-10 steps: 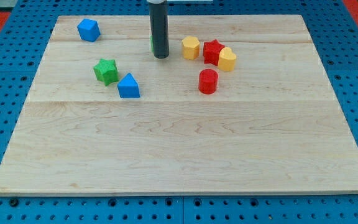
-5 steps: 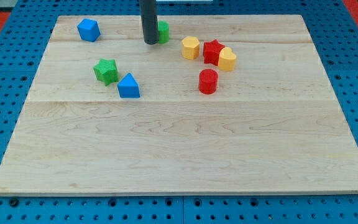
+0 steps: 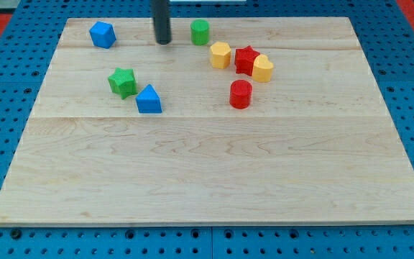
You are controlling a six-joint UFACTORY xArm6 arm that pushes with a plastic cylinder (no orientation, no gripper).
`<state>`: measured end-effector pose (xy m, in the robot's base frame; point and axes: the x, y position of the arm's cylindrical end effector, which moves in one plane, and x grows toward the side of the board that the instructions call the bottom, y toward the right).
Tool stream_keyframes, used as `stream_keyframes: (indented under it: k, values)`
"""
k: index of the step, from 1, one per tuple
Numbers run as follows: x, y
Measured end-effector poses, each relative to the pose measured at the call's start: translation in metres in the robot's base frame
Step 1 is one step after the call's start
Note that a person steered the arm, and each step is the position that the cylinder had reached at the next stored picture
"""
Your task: Move the green circle above to the yellow hexagon
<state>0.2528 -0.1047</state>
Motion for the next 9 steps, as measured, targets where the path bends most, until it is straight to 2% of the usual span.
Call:
stream_keyframes:
  k: [1, 2, 4, 8, 9]
  values:
    - [-0.002, -0.034]
    - [-0.024, -0.016]
    - [-0.025, 0.041]
    - [-0.034, 0.051]
    - [-0.034, 0.075]
